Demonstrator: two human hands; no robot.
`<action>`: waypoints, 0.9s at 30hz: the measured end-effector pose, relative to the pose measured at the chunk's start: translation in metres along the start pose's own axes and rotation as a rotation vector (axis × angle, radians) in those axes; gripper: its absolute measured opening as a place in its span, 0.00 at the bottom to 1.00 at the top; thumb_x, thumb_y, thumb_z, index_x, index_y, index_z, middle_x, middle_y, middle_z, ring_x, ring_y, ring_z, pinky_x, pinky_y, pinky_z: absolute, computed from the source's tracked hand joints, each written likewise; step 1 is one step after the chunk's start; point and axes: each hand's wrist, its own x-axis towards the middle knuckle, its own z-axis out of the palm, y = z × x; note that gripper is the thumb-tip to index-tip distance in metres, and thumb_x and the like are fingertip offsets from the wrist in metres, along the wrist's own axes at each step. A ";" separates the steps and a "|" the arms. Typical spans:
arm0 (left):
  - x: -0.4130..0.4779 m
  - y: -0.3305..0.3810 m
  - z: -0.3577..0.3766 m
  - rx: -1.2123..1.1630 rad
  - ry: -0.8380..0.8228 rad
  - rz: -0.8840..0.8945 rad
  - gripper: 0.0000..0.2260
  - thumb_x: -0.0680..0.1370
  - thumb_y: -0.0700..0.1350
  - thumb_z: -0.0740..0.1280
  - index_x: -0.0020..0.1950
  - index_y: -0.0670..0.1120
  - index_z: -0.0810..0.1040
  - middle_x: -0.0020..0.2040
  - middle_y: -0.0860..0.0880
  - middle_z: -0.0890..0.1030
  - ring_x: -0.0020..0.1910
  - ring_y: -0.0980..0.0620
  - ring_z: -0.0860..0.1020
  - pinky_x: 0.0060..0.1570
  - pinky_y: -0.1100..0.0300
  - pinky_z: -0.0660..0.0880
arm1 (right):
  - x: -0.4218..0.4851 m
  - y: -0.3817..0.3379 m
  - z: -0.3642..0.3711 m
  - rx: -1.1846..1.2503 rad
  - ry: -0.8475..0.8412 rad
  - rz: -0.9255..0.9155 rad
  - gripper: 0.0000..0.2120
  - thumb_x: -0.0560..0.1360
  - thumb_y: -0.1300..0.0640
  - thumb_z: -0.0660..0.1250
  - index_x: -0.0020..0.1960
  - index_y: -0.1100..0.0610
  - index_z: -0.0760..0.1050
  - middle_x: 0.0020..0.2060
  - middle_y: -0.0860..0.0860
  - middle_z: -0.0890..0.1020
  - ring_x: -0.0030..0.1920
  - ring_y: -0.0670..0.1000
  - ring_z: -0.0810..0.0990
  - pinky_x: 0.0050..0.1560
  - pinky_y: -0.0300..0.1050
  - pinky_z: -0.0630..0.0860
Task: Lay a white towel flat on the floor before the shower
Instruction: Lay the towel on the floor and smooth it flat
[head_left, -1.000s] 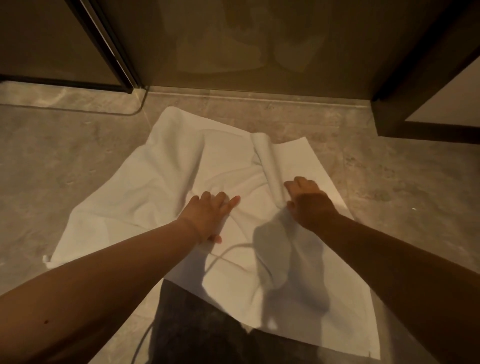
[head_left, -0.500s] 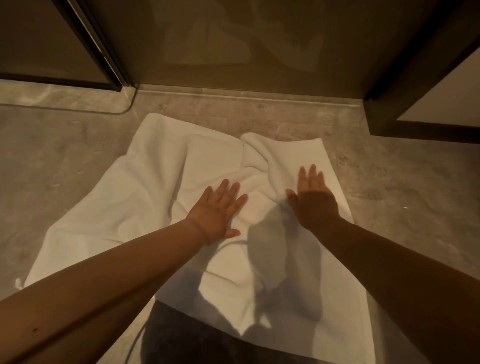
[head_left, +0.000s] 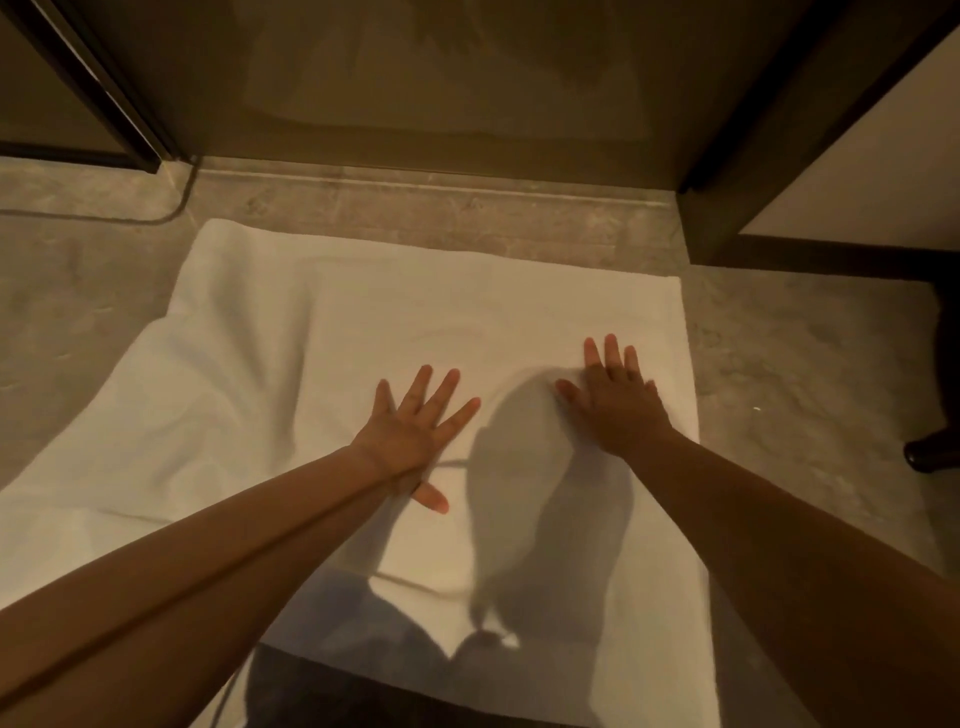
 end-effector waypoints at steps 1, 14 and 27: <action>0.002 0.002 0.001 -0.019 -0.001 -0.006 0.55 0.64 0.74 0.61 0.73 0.50 0.29 0.73 0.40 0.29 0.72 0.33 0.34 0.66 0.31 0.52 | -0.003 0.001 0.000 -0.015 0.066 -0.014 0.36 0.76 0.34 0.45 0.77 0.51 0.40 0.77 0.54 0.41 0.76 0.59 0.41 0.73 0.64 0.47; 0.025 0.021 0.006 -0.034 0.130 -0.100 0.49 0.66 0.77 0.47 0.70 0.50 0.25 0.72 0.42 0.27 0.72 0.36 0.32 0.66 0.31 0.44 | -0.034 0.036 0.031 -0.132 0.016 -0.163 0.36 0.72 0.29 0.37 0.71 0.43 0.25 0.73 0.48 0.30 0.73 0.54 0.28 0.70 0.62 0.33; 0.025 0.040 0.015 -0.001 0.181 0.099 0.51 0.64 0.78 0.50 0.66 0.52 0.18 0.71 0.43 0.25 0.68 0.37 0.25 0.66 0.31 0.38 | -0.075 0.054 0.052 -0.118 0.058 -0.049 0.36 0.73 0.28 0.37 0.72 0.42 0.27 0.73 0.48 0.29 0.72 0.53 0.26 0.69 0.64 0.32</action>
